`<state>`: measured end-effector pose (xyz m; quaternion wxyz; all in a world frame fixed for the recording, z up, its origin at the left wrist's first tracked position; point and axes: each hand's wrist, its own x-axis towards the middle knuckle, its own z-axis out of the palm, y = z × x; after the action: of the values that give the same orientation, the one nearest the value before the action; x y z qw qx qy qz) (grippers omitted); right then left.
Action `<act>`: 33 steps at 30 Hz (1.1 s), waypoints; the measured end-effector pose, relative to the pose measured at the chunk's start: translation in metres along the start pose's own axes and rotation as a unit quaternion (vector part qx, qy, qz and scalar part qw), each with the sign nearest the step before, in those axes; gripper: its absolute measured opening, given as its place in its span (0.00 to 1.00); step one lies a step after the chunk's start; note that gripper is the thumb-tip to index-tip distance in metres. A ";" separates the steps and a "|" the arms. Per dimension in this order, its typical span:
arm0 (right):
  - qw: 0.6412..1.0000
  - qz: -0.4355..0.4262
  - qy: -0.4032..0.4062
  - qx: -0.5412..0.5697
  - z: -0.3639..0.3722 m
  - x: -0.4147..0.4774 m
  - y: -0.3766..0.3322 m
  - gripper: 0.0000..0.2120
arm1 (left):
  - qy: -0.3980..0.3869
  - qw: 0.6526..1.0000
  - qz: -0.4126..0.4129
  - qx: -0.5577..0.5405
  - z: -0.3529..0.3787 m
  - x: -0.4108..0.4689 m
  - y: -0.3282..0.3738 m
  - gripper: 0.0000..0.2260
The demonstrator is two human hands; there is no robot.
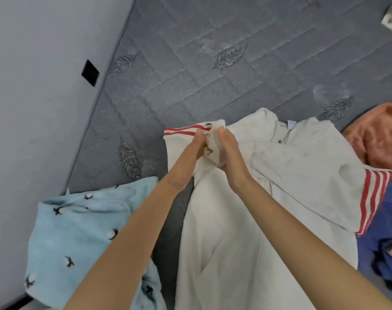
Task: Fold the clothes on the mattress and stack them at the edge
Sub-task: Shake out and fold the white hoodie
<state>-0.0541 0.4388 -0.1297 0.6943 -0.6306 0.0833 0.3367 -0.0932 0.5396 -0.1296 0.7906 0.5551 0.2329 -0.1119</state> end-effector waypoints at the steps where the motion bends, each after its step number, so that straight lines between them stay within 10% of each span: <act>1: 1.000 0.009 0.019 -0.004 -0.015 -0.002 0.001 0.26 | -0.043 0.999 0.000 0.020 0.012 0.001 -0.003 0.23; 7: 0.996 -0.002 0.084 -0.019 -0.103 -0.009 0.015 0.14 | -0.101 0.987 -0.018 0.121 0.064 0.011 -0.040 0.16; 11: 0.978 -0.016 0.208 -0.011 -0.157 -0.009 0.025 0.10 | 0.035 0.977 0.095 0.186 0.086 0.023 -0.065 0.13; 18: 0.945 0.015 0.325 -0.019 -0.276 -0.016 0.038 0.06 | 0.104 0.790 0.098 0.596 0.091 0.050 -0.123 0.20; 29: 0.889 0.037 0.430 -0.155 -0.369 -0.024 0.073 0.15 | -0.018 0.695 -0.019 0.719 0.117 0.073 -0.177 0.27; 33: 0.850 -0.138 0.345 -0.374 -0.362 -0.033 0.083 0.25 | -0.022 0.658 -0.031 0.752 0.119 0.072 -0.179 0.28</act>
<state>-0.0152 0.0877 -0.2493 0.3715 -0.9233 0.0976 0.0038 -0.0794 0.3704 -0.2802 0.1039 0.9501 0.0688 -0.2858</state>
